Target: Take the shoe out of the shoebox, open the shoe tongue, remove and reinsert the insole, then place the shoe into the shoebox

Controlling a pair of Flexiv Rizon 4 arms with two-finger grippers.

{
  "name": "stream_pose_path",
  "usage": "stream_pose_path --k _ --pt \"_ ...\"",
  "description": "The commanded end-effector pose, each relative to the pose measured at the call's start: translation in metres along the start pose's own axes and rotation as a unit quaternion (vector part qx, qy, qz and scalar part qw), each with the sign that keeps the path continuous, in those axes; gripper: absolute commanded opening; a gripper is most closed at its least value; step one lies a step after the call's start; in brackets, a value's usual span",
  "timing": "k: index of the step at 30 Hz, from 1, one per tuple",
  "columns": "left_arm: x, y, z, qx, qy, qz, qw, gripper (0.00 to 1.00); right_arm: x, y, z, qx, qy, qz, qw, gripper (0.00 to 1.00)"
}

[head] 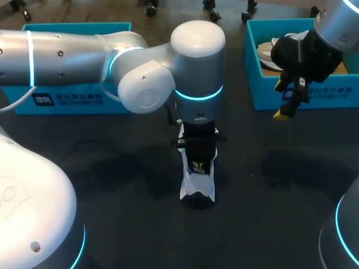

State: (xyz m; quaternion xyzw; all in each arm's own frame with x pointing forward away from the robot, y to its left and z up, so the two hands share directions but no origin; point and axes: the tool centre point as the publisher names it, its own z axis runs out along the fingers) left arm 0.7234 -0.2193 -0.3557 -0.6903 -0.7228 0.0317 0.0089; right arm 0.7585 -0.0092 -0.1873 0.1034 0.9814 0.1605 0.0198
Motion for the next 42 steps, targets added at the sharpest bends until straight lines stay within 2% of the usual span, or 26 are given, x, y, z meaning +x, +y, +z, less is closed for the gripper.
stream_pose_path --k 1,13,21,26,37,42 --pt "0.002 -0.007 -0.009 0.002 0.006 0.005 1.000 0.00 0.000 0.001 0.001 0.001 0.000 0.001 1.000 1.00" --pt "0.006 -0.016 0.024 0.015 0.024 -0.010 1.000 0.00 0.000 0.001 0.001 0.001 0.000 0.001 1.000 1.00" --pt "0.010 -0.017 0.000 0.018 0.010 -0.014 1.000 0.00 0.000 0.001 0.001 0.001 0.000 0.001 1.000 1.00" --pt "0.011 -0.025 0.000 0.038 0.006 -0.010 0.999 0.00 0.000 0.001 0.001 0.001 0.000 0.001 1.000 1.00" --pt "0.011 -0.032 0.030 0.055 0.020 -0.006 0.998 0.00 0.000 0.001 0.001 0.001 0.000 0.001 1.000 1.00" --pt "0.011 -0.033 0.038 0.050 0.019 0.000 0.999 0.00 0.000 0.001 0.001 0.001 0.000 0.001 1.000 1.00"
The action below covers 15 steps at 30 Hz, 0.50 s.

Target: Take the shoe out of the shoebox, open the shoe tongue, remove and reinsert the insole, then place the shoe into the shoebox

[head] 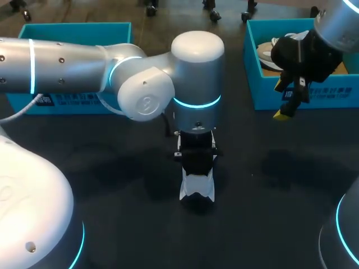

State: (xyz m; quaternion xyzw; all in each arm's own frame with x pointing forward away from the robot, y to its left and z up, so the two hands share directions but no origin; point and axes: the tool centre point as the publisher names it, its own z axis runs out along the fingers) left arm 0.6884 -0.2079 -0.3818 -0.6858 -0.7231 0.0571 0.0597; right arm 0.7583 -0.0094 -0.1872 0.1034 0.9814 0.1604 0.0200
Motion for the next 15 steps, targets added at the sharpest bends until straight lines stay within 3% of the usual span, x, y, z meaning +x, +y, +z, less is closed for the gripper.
stream_pose_path --k 1,15 --pt "-0.003 0.001 0.012 -0.004 0.000 0.004 1.000 0.00 -0.001 0.001 0.001 0.001 0.000 0.001 1.000 1.00" --pt "0.002 0.012 0.034 -0.036 -0.009 0.002 0.999 0.00 -0.001 0.001 0.001 0.001 0.000 0.001 1.000 1.00"
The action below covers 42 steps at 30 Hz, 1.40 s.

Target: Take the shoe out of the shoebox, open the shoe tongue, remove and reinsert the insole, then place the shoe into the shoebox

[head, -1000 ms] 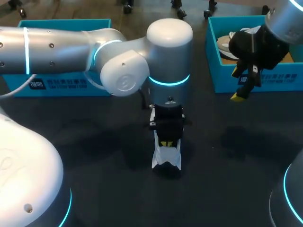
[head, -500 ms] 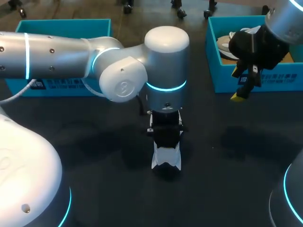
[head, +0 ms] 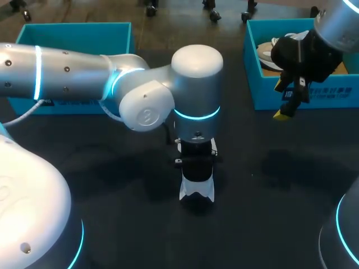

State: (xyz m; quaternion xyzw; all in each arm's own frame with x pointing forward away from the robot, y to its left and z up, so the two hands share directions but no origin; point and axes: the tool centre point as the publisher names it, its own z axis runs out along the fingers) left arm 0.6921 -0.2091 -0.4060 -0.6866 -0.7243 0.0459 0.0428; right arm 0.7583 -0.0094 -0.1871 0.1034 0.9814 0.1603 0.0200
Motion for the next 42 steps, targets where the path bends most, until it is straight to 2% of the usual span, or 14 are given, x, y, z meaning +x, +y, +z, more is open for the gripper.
stream_pose_path --k 1,15,22,30,42 --pt "0.005 0.007 0.013 -0.021 -0.009 0.000 1.000 0.00 -0.001 0.001 0.001 0.001 0.000 0.001 1.000 1.00" --pt "0.003 0.038 0.004 -0.104 -0.024 -0.040 0.993 0.00 -0.001 0.001 0.001 0.001 0.000 0.001 1.000 1.00" --pt "0.002 0.045 -0.016 -0.116 -0.038 -0.043 0.992 0.00 -0.001 0.001 0.001 0.001 0.000 0.001 1.000 1.00" --pt "0.001 0.048 -0.048 -0.154 -0.050 -0.035 0.986 0.00 -0.001 0.001 0.001 0.001 0.000 0.001 1.000 1.00" --pt "-0.004 0.066 -0.072 -0.190 -0.055 -0.018 0.980 0.00 -0.001 0.001 0.001 0.001 0.000 0.001 1.000 1.00"
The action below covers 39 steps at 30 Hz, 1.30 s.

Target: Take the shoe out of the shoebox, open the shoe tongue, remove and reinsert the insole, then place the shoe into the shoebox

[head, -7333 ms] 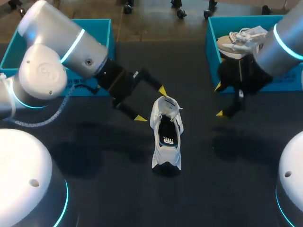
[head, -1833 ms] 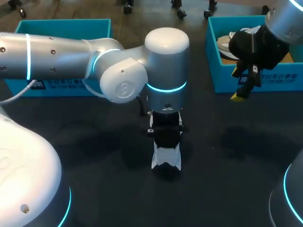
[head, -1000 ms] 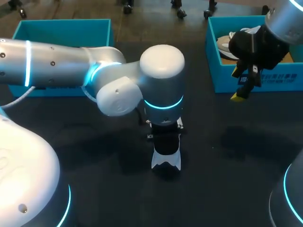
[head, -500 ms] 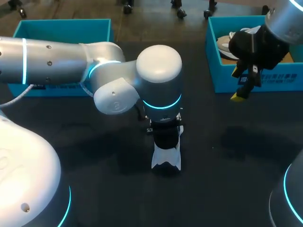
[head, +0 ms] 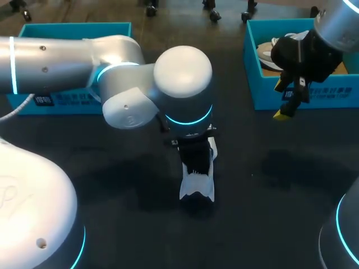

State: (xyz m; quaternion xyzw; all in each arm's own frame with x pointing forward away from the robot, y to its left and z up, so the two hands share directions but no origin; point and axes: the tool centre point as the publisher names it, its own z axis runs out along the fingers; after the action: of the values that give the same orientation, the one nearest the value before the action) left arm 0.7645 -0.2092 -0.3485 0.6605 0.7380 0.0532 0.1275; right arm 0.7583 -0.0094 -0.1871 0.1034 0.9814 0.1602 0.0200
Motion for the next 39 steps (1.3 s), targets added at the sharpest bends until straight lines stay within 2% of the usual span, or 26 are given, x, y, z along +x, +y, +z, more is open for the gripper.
stream_pose_path --k 1,3,4,5,7,9,11,12,13,22,32,39 --pt "-0.002 0.006 -0.005 0.003 0.000 0.013 1.000 0.00 -0.001 0.001 0.001 0.001 0.000 0.001 1.000 1.00" --pt "-0.003 0.007 -0.005 0.012 -0.004 0.032 0.999 0.03 -0.001 0.001 0.001 0.001 0.000 0.001 1.000 1.00" --pt "-0.004 0.007 -0.006 0.013 -0.005 0.041 0.999 0.25 -0.001 0.001 0.001 0.001 0.000 0.001 1.000 1.00" --pt "-0.004 0.007 -0.006 0.010 -0.002 0.044 0.999 0.34 -0.001 0.001 0.001 0.001 0.000 0.001 1.000 1.00" --pt "-0.006 0.007 -0.007 0.009 -0.001 0.049 0.999 0.35 -0.001 0.001 0.001 0.001 0.000 0.001 1.000 1.00" --pt "-0.007 0.008 -0.007 0.007 0.004 0.057 0.998 0.41 -0.001 0.001 0.001 0.001 0.000 0.001 1.000 1.00" --pt "-0.008 0.008 -0.006 0.009 0.005 0.058 0.998 0.54 -0.001 0.001 0.001 0.001 0.000 0.001 1.000 1.00" --pt "-0.009 0.008 -0.006 0.009 0.008 0.061 0.998 0.82 -0.001 0.001 0.001 0.001 0.000 0.001 1.000 1.00" --pt "-0.009 0.007 -0.005 0.009 0.009 0.062 0.998 1.00 -0.001 0.001 0.001 0.001 0.000 0.001 1.000 1.00" --pt "-0.006 0.005 -0.010 0.013 0.014 0.088 0.996 1.00 -0.001 0.001 0.001 0.001 0.000 0.001 1.000 1.00" --pt "-0.001 0.013 -0.022 0.024 0.028 0.100 0.994 1.00 -0.001 0.001 0.001 0.001 0.000 0.001 1.000 1.00" --pt "-0.007 0.022 -0.024 0.024 0.031 0.095 0.995 1.00 -0.001 0.001 0.001 0.001 0.000 0.001 1.000 1.00"
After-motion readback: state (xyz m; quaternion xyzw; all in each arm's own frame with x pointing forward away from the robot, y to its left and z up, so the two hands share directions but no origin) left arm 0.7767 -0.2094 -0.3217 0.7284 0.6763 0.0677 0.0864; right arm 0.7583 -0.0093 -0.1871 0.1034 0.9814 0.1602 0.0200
